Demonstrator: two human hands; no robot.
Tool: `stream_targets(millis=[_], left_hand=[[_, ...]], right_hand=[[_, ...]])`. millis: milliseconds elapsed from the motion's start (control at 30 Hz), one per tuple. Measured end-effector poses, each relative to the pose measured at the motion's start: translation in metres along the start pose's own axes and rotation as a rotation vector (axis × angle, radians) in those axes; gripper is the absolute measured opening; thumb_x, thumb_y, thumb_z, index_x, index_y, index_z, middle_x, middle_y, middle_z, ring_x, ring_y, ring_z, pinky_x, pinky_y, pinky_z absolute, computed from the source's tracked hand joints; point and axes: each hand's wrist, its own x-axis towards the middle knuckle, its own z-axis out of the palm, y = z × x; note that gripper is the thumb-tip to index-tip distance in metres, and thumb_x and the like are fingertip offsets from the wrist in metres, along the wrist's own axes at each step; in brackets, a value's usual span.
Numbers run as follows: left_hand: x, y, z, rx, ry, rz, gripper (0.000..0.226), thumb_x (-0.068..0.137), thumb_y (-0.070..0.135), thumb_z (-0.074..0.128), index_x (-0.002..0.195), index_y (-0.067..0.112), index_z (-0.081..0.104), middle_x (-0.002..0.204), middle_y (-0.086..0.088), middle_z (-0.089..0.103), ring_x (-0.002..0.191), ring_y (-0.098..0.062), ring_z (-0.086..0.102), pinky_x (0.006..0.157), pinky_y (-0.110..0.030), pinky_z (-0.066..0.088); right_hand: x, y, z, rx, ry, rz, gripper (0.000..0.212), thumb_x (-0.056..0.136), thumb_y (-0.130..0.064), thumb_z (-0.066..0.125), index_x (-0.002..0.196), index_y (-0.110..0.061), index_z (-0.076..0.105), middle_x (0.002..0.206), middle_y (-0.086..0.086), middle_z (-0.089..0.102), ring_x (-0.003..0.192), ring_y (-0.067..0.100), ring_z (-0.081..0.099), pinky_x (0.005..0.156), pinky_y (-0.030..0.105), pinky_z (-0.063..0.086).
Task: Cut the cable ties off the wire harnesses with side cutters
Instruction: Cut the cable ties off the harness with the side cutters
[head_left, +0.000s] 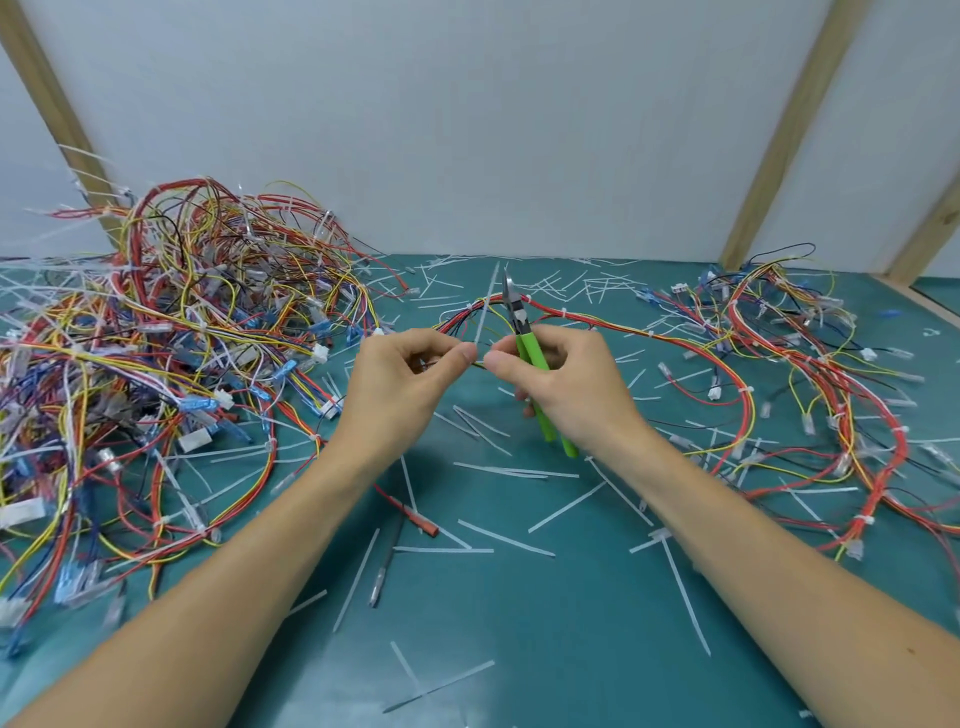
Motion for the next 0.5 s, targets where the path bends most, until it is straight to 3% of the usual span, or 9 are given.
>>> stream_targets(millis=[67,167,267,333,400,500], left_hand=[[0.001,-0.006,0.0,0.02,-0.028,-0.108,0.022,0.092,0.032,0.072,0.076,0.016,0.075,0.055,0.004,0.044,0.05,-0.007,0.031,0.047,-0.02,0.025],[0.0,-0.011,0.0,0.022,-0.059,-0.178,0.025,0.092,0.037,0.071,0.08,0.016,0.075,0.059,0.003,0.047,0.05,-0.007,0.032,0.047,-0.019,0.026],[0.001,-0.012,0.0,0.02,-0.057,-0.192,0.025,0.092,0.039,0.07,0.08,0.018,0.076,0.06,0.002,0.049,0.053,-0.008,0.034,0.048,-0.019,0.026],[0.001,-0.012,0.0,0.064,-0.051,-0.195,0.027,0.093,0.041,0.069,0.076,0.021,0.076,0.055,0.006,0.043,0.05,-0.008,0.03,0.045,-0.019,0.023],[0.0,-0.012,-0.001,0.07,-0.045,-0.191,0.028,0.095,0.04,0.066,0.075,0.022,0.076,0.049,0.009,0.037,0.047,-0.009,0.026,0.043,-0.019,0.02],[0.001,-0.012,-0.002,0.038,-0.031,-0.178,0.027,0.098,0.033,0.063,0.079,0.02,0.076,0.044,0.013,0.03,0.043,-0.006,0.023,0.043,-0.018,0.018]], right_hand=[[0.002,0.0,-0.004,-0.073,0.096,-0.04,0.024,0.083,-0.046,0.079,0.085,-0.022,0.075,0.071,-0.006,0.073,0.065,0.01,0.063,0.071,0.039,0.056],[0.006,-0.001,-0.013,-0.219,0.174,-0.168,0.029,0.088,-0.048,0.076,0.099,-0.021,0.077,0.084,-0.001,0.074,0.08,0.018,0.066,0.08,0.033,0.054],[0.009,-0.001,-0.023,-0.346,0.145,-0.269,0.041,0.091,-0.044,0.074,0.126,-0.024,0.071,0.102,-0.002,0.066,0.091,0.007,0.059,0.086,0.011,0.042],[0.011,-0.001,-0.026,-0.371,0.116,-0.276,0.045,0.091,-0.046,0.073,0.132,-0.028,0.068,0.102,-0.003,0.062,0.091,0.003,0.056,0.084,0.007,0.037],[0.012,0.001,-0.028,-0.398,0.083,-0.281,0.044,0.091,-0.049,0.072,0.132,-0.036,0.068,0.096,-0.006,0.06,0.091,0.0,0.055,0.08,0.01,0.038],[0.011,0.003,-0.029,-0.489,0.03,-0.281,0.044,0.084,-0.06,0.074,0.122,-0.038,0.073,0.092,-0.008,0.065,0.084,0.005,0.059,0.081,0.029,0.047]])
